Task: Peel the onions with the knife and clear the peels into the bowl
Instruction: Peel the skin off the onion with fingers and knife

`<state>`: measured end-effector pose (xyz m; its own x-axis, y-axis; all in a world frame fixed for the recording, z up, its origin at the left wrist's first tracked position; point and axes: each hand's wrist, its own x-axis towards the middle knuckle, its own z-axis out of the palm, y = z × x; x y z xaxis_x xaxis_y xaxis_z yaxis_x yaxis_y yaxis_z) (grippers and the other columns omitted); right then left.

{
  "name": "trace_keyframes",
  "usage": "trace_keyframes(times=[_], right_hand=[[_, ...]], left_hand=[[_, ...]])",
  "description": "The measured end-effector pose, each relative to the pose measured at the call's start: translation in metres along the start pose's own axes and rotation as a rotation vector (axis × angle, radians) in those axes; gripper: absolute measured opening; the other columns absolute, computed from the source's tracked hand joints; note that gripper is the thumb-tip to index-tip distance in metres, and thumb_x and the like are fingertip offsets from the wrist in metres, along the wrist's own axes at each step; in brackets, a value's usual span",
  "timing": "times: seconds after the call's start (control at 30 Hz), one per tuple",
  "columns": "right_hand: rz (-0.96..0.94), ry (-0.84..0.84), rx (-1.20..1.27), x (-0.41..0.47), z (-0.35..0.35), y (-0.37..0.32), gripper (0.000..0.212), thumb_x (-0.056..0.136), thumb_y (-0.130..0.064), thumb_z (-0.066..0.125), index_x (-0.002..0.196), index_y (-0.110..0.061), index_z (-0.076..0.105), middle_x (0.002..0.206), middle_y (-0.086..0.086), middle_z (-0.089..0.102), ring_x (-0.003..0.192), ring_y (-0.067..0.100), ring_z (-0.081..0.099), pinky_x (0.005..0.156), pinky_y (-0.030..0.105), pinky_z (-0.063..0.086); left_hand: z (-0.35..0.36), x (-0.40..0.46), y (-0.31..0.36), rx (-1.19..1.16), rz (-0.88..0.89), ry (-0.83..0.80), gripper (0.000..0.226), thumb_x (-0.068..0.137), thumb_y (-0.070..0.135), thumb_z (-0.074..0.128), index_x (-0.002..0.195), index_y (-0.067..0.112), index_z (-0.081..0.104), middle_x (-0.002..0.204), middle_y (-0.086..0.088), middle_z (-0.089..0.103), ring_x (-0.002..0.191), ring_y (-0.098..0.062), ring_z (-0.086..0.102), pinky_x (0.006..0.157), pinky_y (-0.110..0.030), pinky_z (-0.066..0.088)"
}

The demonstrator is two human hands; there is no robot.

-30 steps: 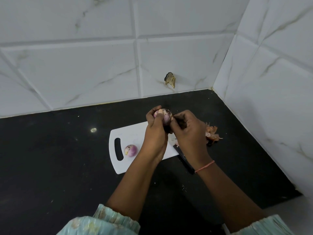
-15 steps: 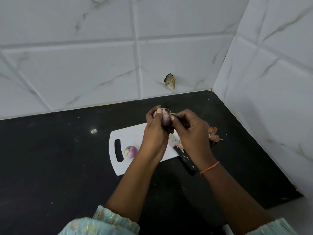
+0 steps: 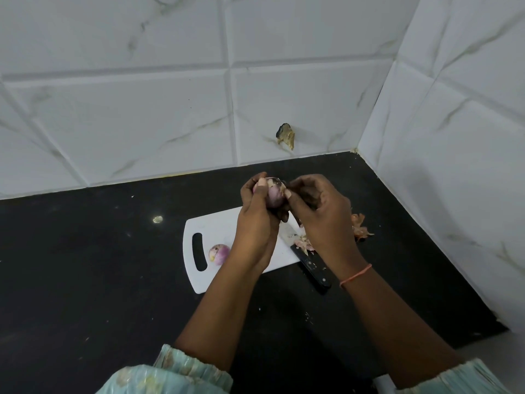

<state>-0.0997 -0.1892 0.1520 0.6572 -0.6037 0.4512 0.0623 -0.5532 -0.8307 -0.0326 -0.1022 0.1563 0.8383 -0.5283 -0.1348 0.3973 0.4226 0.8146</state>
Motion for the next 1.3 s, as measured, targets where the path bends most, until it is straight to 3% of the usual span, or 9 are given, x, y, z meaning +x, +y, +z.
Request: trace_keyframes(times=[0.17,0.27,0.57,0.73,0.9,1.0,1.1,1.2,1.3], right_hand=[[0.034,-0.005,0.050,-0.005,0.005,0.000,0.015,0.088,-0.018,0.072,0.101,-0.011,0.071,0.093,-0.004,0.073,0.090,0.008,0.070,0.082,0.029,0.059],[0.060,0.032,0.048,-0.005,0.009,0.004,0.009,0.090,-0.013,0.069,0.099,-0.011,0.071,0.092,-0.001,0.072,0.087,0.012,0.070,0.079,0.036,0.060],[-0.027,-0.126,-0.153,0.004,0.007,0.003,0.009,0.096,-0.009,0.056,0.105,-0.006,0.059,0.101,0.001,0.057,0.090,0.005,0.057,0.078,0.006,0.045],[-0.002,-0.122,-0.149,0.006,0.005,0.007,0.012,0.097,-0.012,0.055,0.108,-0.009,0.057,0.105,0.002,0.058,0.095,0.010,0.059,0.082,0.015,0.049],[0.105,-0.095,-0.104,0.003,-0.001,0.012,0.011,0.098,-0.014,0.054,0.108,-0.014,0.058,0.102,0.000,0.063,0.094,0.009,0.062,0.081,0.018,0.050],[0.217,-0.051,0.013,0.003,-0.003,0.015,0.007,0.099,-0.016,0.054,0.104,-0.018,0.057,0.097,-0.005,0.066,0.089,0.003,0.064,0.077,0.011,0.049],[0.329,0.077,0.161,0.006,-0.009,0.022,0.003,0.095,-0.014,0.062,0.097,-0.014,0.060,0.090,0.002,0.070,0.079,0.009,0.069,0.069,0.015,0.053],[0.398,0.164,0.010,0.007,-0.019,0.040,0.011,0.088,-0.013,0.071,0.091,-0.016,0.061,0.086,-0.003,0.067,0.079,0.009,0.068,0.069,0.019,0.054],[0.445,0.118,-0.209,0.004,-0.029,0.065,0.016,0.085,-0.006,0.069,0.084,-0.020,0.062,0.089,-0.001,0.067,0.087,0.013,0.066,0.080,0.031,0.056]], left_hand=[[-0.002,-0.002,-0.001,-0.024,-0.026,-0.007,0.019,0.106,0.023,0.042,0.123,0.021,0.052,0.097,-0.003,0.067,0.094,-0.020,0.062,0.084,-0.035,0.052],[0.000,-0.004,-0.001,-0.028,-0.016,0.005,0.021,0.107,0.020,0.042,0.126,0.021,0.049,0.106,-0.007,0.066,0.101,-0.021,0.064,0.084,-0.032,0.056],[0.000,-0.001,-0.009,-0.095,0.006,0.055,0.022,0.106,0.018,0.041,0.124,0.024,0.052,0.111,-0.010,0.067,0.103,-0.022,0.065,0.086,-0.032,0.054],[-0.003,0.000,-0.010,-0.228,-0.142,0.093,0.047,0.107,0.037,0.037,0.134,0.001,0.051,0.127,-0.024,0.064,0.115,-0.031,0.066,0.086,-0.033,0.059],[-0.006,0.001,-0.014,-0.216,-0.275,0.073,0.054,0.106,0.045,0.032,0.113,0.001,0.062,0.107,-0.023,0.072,0.092,-0.028,0.073,0.082,-0.033,0.060],[-0.008,0.006,-0.017,-0.211,-0.352,0.086,0.059,0.105,0.050,0.030,0.120,0.001,0.061,0.097,-0.018,0.071,0.069,-0.020,0.063,0.068,-0.028,0.052],[-0.010,0.010,-0.018,-0.223,-0.411,0.100,0.059,0.105,0.050,0.033,0.132,0.002,0.054,0.097,-0.017,0.062,0.062,-0.016,0.050,0.053,-0.025,0.045],[-0.011,0.011,-0.018,-0.234,-0.442,0.071,0.047,0.105,0.044,0.038,0.130,0.007,0.053,0.107,-0.017,0.057,0.063,-0.017,0.047,0.052,-0.025,0.043],[-0.012,0.010,-0.017,-0.215,-0.452,0.028,0.030,0.101,0.032,0.041,0.116,0.009,0.054,0.099,-0.014,0.059,0.065,-0.018,0.048,0.057,-0.027,0.040]])
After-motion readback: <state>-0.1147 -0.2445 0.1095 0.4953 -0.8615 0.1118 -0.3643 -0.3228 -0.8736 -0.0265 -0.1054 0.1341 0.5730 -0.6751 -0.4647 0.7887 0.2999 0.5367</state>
